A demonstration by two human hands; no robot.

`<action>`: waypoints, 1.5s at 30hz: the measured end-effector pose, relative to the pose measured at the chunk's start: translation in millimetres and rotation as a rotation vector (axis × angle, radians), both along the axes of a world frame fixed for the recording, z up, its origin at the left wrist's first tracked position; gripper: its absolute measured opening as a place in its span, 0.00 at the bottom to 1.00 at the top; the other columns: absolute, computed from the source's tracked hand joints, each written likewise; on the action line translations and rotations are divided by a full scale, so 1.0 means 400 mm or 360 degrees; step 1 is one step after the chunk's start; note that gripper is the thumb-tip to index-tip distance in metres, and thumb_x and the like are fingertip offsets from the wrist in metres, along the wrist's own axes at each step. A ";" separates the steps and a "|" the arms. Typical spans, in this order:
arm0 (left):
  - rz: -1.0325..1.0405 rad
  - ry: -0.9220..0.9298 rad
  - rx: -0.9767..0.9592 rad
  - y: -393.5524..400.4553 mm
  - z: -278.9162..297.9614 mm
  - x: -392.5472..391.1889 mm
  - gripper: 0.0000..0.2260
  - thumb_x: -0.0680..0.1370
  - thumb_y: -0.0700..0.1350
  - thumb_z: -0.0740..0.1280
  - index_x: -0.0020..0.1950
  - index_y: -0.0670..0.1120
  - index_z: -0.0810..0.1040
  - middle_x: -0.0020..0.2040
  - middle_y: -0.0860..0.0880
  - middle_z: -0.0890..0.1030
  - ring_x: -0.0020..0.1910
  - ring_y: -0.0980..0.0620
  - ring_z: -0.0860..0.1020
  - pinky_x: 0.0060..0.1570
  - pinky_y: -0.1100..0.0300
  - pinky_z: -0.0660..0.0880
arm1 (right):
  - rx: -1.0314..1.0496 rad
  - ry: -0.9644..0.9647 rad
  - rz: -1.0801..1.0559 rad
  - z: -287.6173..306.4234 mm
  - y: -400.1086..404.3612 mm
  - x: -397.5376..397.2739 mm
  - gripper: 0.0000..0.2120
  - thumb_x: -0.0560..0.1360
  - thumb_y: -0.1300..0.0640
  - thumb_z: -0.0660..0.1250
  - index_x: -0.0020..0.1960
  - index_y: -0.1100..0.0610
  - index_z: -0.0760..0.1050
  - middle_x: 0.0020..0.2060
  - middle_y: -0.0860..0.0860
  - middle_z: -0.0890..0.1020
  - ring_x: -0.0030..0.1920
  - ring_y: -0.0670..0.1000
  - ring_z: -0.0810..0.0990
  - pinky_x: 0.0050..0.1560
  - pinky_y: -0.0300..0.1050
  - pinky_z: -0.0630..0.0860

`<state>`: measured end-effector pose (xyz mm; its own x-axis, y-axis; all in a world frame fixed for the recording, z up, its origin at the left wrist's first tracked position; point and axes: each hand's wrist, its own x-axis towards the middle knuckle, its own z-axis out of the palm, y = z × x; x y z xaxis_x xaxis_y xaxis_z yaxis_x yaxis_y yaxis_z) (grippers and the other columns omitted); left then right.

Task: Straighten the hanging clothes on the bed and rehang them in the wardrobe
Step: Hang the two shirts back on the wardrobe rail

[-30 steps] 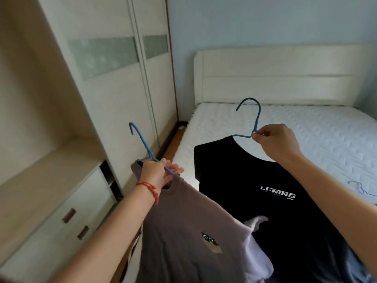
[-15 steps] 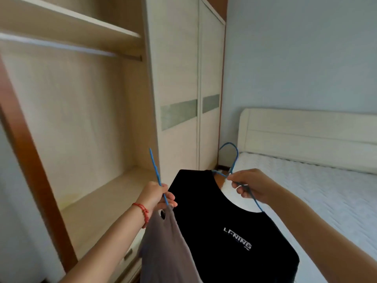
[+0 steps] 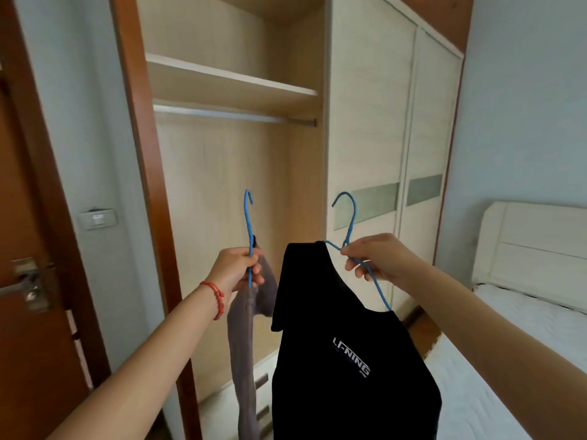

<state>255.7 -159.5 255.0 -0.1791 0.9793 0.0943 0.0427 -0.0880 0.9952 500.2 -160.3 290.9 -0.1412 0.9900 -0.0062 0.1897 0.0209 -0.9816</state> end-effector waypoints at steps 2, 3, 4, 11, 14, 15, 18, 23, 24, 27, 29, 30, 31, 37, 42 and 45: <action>0.0024 0.0012 0.0029 0.019 0.010 -0.032 0.09 0.79 0.34 0.57 0.51 0.39 0.76 0.25 0.46 0.71 0.19 0.52 0.73 0.22 0.64 0.70 | 0.0052 -0.0072 -0.0020 0.012 0.033 -0.038 0.08 0.73 0.62 0.68 0.49 0.67 0.78 0.35 0.59 0.79 0.22 0.48 0.73 0.23 0.36 0.71; 0.0035 0.0013 0.0045 0.033 0.016 -0.049 0.09 0.79 0.34 0.57 0.51 0.39 0.76 0.26 0.46 0.70 0.20 0.51 0.74 0.22 0.64 0.70 | 0.0063 -0.0102 -0.0035 0.016 0.052 -0.058 0.08 0.73 0.62 0.68 0.48 0.67 0.78 0.34 0.59 0.80 0.22 0.48 0.73 0.24 0.36 0.71; 0.0039 0.0009 0.0062 0.048 0.022 -0.067 0.09 0.79 0.34 0.57 0.50 0.40 0.76 0.27 0.46 0.70 0.20 0.52 0.74 0.22 0.65 0.70 | 0.0070 -0.0127 -0.0053 0.019 0.071 -0.080 0.08 0.74 0.62 0.67 0.48 0.67 0.79 0.33 0.58 0.80 0.22 0.48 0.73 0.24 0.36 0.71; -0.0006 -0.0027 0.0173 0.216 0.055 -0.198 0.11 0.79 0.36 0.58 0.41 0.44 0.77 0.23 0.49 0.72 0.19 0.54 0.74 0.20 0.67 0.69 | 0.0078 -0.0086 -0.0221 0.012 0.234 -0.226 0.07 0.73 0.63 0.68 0.45 0.68 0.77 0.29 0.57 0.77 0.25 0.51 0.71 0.24 0.37 0.69; -0.0119 -0.0056 0.0188 0.305 0.063 -0.248 0.11 0.79 0.36 0.58 0.41 0.43 0.77 0.21 0.50 0.73 0.19 0.55 0.74 0.20 0.68 0.69 | 0.0059 -0.0054 -0.0298 0.026 0.316 -0.286 0.07 0.73 0.64 0.67 0.40 0.67 0.75 0.28 0.57 0.73 0.24 0.51 0.70 0.23 0.38 0.69; -0.0160 -0.0082 0.0180 0.334 0.067 -0.263 0.11 0.80 0.36 0.57 0.42 0.42 0.76 0.20 0.51 0.73 0.18 0.55 0.74 0.19 0.68 0.68 | 0.0057 -0.0044 -0.0322 0.035 0.344 -0.305 0.08 0.74 0.64 0.67 0.37 0.66 0.74 0.28 0.57 0.72 0.24 0.51 0.69 0.22 0.37 0.68; -0.0250 -0.0160 0.0156 0.416 0.084 -0.298 0.09 0.80 0.36 0.56 0.45 0.39 0.75 0.18 0.52 0.72 0.17 0.55 0.73 0.19 0.70 0.67 | 0.0007 -0.0011 -0.0401 0.061 0.420 -0.352 0.09 0.74 0.64 0.66 0.36 0.65 0.73 0.28 0.57 0.71 0.25 0.51 0.68 0.23 0.38 0.66; -0.0369 -0.0259 0.0142 0.540 0.099 -0.326 0.09 0.79 0.35 0.57 0.44 0.38 0.75 0.17 0.51 0.71 0.16 0.55 0.72 0.19 0.71 0.65 | 0.0034 0.0046 -0.0516 0.080 0.522 -0.390 0.07 0.75 0.65 0.64 0.38 0.64 0.72 0.28 0.56 0.69 0.26 0.51 0.66 0.23 0.38 0.63; -0.0379 -0.0287 0.0138 0.563 0.098 -0.328 0.09 0.79 0.35 0.57 0.43 0.38 0.75 0.17 0.51 0.70 0.16 0.55 0.72 0.19 0.71 0.64 | 0.0061 0.0036 -0.0542 0.080 0.538 -0.395 0.06 0.75 0.66 0.64 0.39 0.65 0.72 0.28 0.56 0.69 0.25 0.51 0.66 0.22 0.37 0.63; -0.0386 -0.0373 0.0133 0.628 0.091 -0.332 0.09 0.79 0.35 0.57 0.42 0.39 0.75 0.16 0.51 0.70 0.15 0.55 0.71 0.18 0.71 0.64 | 0.0176 -0.0075 -0.0601 0.080 0.584 -0.409 0.06 0.75 0.67 0.63 0.39 0.65 0.73 0.27 0.56 0.70 0.20 0.49 0.68 0.20 0.35 0.65; -0.0381 -0.0429 0.0132 0.671 0.090 -0.335 0.09 0.80 0.35 0.57 0.42 0.39 0.75 0.16 0.52 0.69 0.15 0.55 0.70 0.18 0.71 0.65 | 0.0274 -0.0176 -0.0628 0.077 0.620 -0.416 0.10 0.75 0.67 0.63 0.35 0.63 0.73 0.25 0.56 0.71 0.17 0.47 0.69 0.19 0.34 0.66; -0.0373 -0.0450 0.0134 0.693 0.090 -0.336 0.09 0.80 0.36 0.57 0.42 0.39 0.75 0.16 0.52 0.69 0.15 0.55 0.70 0.17 0.71 0.64 | 0.0325 -0.0218 -0.0645 0.077 0.640 -0.420 0.11 0.74 0.67 0.63 0.34 0.62 0.73 0.25 0.55 0.72 0.16 0.46 0.69 0.19 0.34 0.66; -0.0361 -0.0465 0.0140 0.714 0.090 -0.337 0.09 0.80 0.36 0.57 0.44 0.39 0.75 0.15 0.52 0.69 0.15 0.56 0.69 0.17 0.71 0.64 | 0.0371 -0.0249 -0.0663 0.077 0.660 -0.424 0.11 0.74 0.67 0.63 0.33 0.62 0.73 0.24 0.55 0.72 0.15 0.46 0.69 0.19 0.34 0.66; -0.0243 -0.0417 0.0234 0.844 0.101 -0.343 0.10 0.80 0.36 0.55 0.57 0.36 0.74 0.15 0.52 0.68 0.15 0.58 0.70 0.17 0.70 0.63 | 0.0578 -0.0451 -0.0699 0.086 0.801 -0.452 0.12 0.72 0.65 0.64 0.30 0.60 0.74 0.26 0.56 0.75 0.22 0.49 0.70 0.24 0.36 0.68; -0.0131 -0.0399 0.0325 0.977 0.128 -0.332 0.13 0.80 0.35 0.55 0.61 0.33 0.72 0.17 0.53 0.68 0.15 0.57 0.70 0.16 0.70 0.63 | 0.0755 -0.0582 -0.0641 0.095 0.954 -0.451 0.17 0.73 0.64 0.63 0.25 0.59 0.72 0.19 0.52 0.75 0.18 0.45 0.71 0.29 0.36 0.70; -0.0077 -0.0366 0.0372 1.073 0.153 -0.316 0.11 0.79 0.35 0.56 0.59 0.35 0.74 0.21 0.50 0.69 0.15 0.57 0.70 0.17 0.69 0.64 | 0.0811 -0.0686 -0.0580 0.114 1.066 -0.423 0.19 0.73 0.63 0.63 0.24 0.59 0.70 0.12 0.46 0.71 0.15 0.41 0.69 0.22 0.29 0.67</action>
